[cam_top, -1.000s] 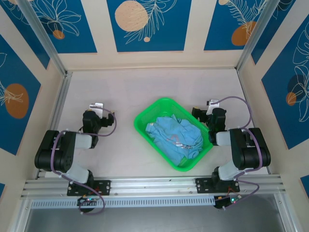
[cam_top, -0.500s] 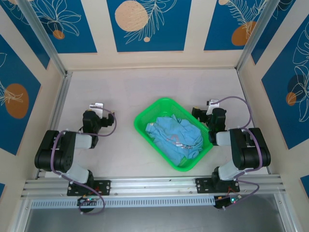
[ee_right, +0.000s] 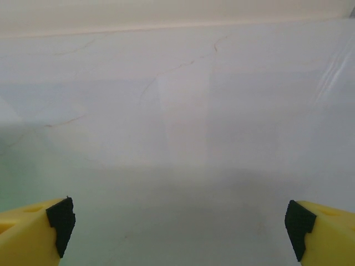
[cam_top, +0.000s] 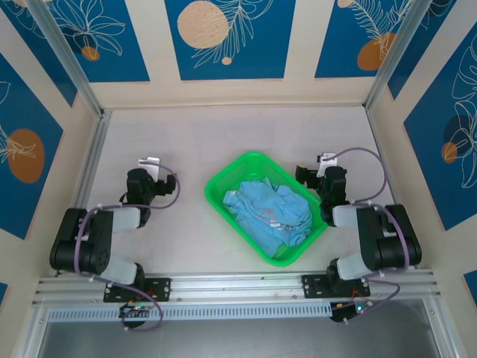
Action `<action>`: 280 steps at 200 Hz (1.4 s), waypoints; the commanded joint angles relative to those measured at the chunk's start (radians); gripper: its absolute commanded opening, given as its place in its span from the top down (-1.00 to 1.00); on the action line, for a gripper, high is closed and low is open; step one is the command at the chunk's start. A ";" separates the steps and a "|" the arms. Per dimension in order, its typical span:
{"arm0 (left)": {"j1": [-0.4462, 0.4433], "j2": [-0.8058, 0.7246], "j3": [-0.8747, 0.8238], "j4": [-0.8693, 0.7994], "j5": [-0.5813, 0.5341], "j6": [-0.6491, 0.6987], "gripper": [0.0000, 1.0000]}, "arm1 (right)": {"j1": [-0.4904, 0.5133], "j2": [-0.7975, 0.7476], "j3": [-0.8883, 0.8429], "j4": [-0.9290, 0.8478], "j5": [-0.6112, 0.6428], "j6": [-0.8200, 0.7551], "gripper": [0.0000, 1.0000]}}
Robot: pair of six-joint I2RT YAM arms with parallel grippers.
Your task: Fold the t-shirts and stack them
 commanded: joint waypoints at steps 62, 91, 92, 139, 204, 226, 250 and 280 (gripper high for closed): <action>-0.171 -0.350 0.334 -0.395 0.229 -0.306 -1.00 | 0.028 -0.710 0.082 -0.707 0.131 0.371 -0.99; -0.169 -0.342 0.367 -0.477 0.242 -0.654 -0.99 | -0.071 -0.810 0.119 -0.962 0.005 0.639 -0.99; -0.168 -0.341 0.367 -0.476 0.245 -0.657 -0.99 | -0.077 -0.812 0.119 -0.967 -0.006 0.641 -0.99; -0.207 -0.215 0.438 -0.508 0.418 -0.578 -1.00 | -0.156 -0.825 0.123 -1.081 -0.301 0.728 -0.99; -0.443 0.304 0.967 -1.156 0.167 -0.256 -0.81 | -0.041 -0.610 0.260 -1.413 -0.129 0.726 -0.88; -0.478 0.450 1.106 -1.297 0.067 -0.179 -0.81 | 0.065 -0.526 0.337 -1.526 -0.003 0.736 -0.88; -0.479 0.560 1.211 -1.393 0.064 -0.148 -0.77 | 0.108 -0.449 0.411 -1.623 0.049 0.768 -0.90; -0.479 0.613 1.248 -1.406 0.182 -0.130 -0.64 | 0.142 -0.419 0.466 -1.660 0.032 0.735 -0.90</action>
